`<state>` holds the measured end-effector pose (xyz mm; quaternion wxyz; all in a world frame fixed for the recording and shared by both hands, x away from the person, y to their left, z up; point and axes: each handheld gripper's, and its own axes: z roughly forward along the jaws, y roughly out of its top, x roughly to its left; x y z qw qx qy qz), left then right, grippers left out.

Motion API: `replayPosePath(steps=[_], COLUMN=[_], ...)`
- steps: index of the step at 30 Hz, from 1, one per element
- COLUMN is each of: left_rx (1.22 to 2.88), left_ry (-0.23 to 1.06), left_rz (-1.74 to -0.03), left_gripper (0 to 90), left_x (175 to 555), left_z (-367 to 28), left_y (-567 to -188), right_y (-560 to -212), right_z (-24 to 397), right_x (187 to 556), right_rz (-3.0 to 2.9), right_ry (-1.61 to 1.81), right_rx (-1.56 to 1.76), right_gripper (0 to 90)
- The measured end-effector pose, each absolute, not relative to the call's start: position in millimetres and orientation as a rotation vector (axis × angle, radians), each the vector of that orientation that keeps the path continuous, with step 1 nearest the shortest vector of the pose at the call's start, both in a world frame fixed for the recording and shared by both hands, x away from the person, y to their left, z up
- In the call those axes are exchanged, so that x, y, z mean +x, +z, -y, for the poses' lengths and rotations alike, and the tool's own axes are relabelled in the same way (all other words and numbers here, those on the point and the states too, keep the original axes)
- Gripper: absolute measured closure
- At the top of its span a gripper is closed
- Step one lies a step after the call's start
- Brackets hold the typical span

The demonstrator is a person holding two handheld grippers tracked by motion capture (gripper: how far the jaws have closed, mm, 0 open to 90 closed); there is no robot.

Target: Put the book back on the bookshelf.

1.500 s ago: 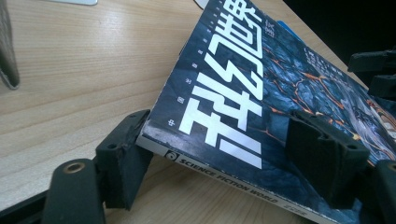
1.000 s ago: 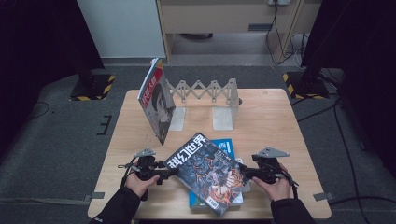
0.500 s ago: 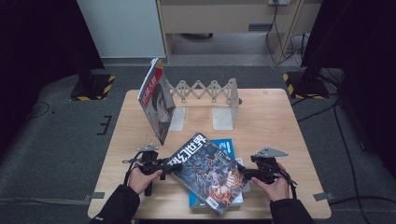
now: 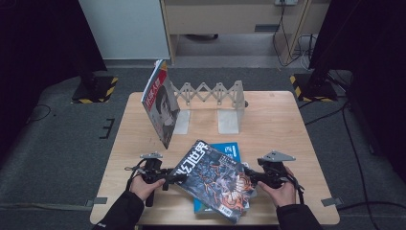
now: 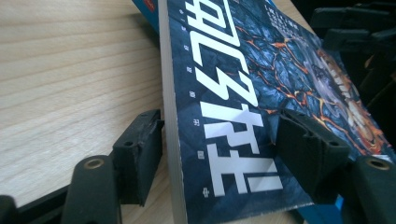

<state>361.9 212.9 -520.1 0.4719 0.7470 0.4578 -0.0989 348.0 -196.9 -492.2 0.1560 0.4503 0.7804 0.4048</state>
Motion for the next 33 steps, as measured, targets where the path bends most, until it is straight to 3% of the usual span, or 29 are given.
replayPosePath(steps=[6, 9, 18, 26, 33], left_rx=[1.804, 1.832, 1.733, 1.758, 1.728], left_ry=[-0.322, -0.285, -0.324, -0.400, -0.414], left_rz=[-1.111, -1.101, -1.069, -1.064, -1.079], left_gripper=[31.7, 34.9, 55.5, 56.0, 63.7], left_x=[365.9, 363.7, 355.1, 358.6, 360.0], left_z=[-207.4, -206.2, -211.5, -196.2, -195.2], left_y=[-523.4, -517.8, -492.2, -498.9, -489.1], right_y=[-493.6, -494.4, -495.8, -496.7, -496.5], right_z=[196.8, 197.6, 198.3, 196.3, 197.5], right_x=[347.7, 348.2, 348.4, 347.9, 348.6], right_rz=[-2.229, -2.228, -2.218, -2.217, -2.222], right_ry=[1.168, 1.174, 1.178, 1.202, 1.204], right_rx=[1.312, 1.313, 1.315, 1.324, 1.319], right_gripper=[29.8, 29.7, 30.1, 30.1, 30.1])
